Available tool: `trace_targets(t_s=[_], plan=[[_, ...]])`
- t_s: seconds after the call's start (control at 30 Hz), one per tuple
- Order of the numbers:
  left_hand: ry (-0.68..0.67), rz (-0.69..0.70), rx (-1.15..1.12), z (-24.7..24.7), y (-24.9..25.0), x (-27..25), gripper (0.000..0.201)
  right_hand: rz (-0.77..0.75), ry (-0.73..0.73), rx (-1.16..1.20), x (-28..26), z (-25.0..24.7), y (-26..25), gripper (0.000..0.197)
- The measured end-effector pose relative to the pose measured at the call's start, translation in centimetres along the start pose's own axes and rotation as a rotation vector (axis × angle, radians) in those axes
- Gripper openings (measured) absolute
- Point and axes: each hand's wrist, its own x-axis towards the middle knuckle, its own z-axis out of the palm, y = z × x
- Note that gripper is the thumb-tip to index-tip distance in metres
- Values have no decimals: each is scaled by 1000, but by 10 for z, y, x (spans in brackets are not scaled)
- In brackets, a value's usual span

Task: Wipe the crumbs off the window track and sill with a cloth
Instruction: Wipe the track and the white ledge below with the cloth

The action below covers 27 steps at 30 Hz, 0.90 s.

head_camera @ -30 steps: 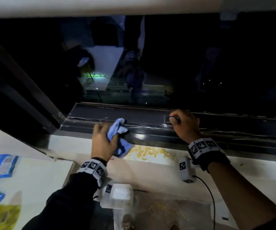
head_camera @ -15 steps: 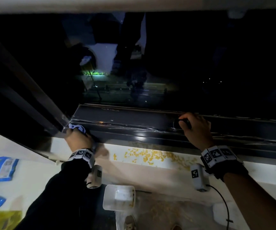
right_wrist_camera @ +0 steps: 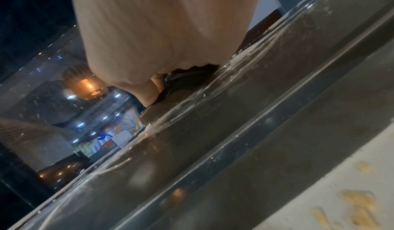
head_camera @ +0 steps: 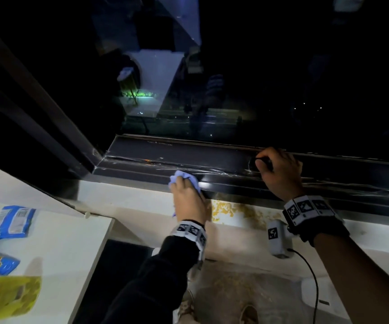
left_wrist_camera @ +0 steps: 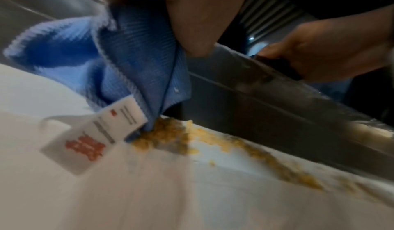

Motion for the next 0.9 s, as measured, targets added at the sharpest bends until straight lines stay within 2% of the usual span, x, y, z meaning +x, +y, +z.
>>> trace_targets(t_s=[0.07,0.1,0.13,0.2,0.23,0.3,0.4,0.5,0.57,0.67,0.8,0.9], plan=[[-106,154,-26,0,15,-13,31,-22,15,-9,0,1,2,12],[-106,261,-52,-1,13,-12,28,-37,21,-8,0,1,3,12],[-91,312,-79,-12,7,-5,21,-50,25,-3,0,2,4,14],[80,346,-79,-35,-21,20,11,-57,33,3,0,1,4,15],[181,303,-63,-46,-42,34,9,-50,36,3,0,2,4,13],[254,95,8,-67,-81,64,14,-41,32,2,-1,2,4,10],[229,-158,96,-84,-131,108,30,-19,19,-5,2,2,5,12],[228,-263,77,-80,-146,127,34,-18,1,-16,2,1,9,22],[194,-288,115,-70,-137,123,33,-22,-1,-21,1,2,8,19],[141,-195,181,-52,-105,99,31,-14,-11,-27,1,1,7,20],[144,5,60,-19,-54,52,17,-3,-4,-3,0,1,2,23],[6,-21,-15,2,-6,10,20,-20,5,2,-1,1,3,17]])
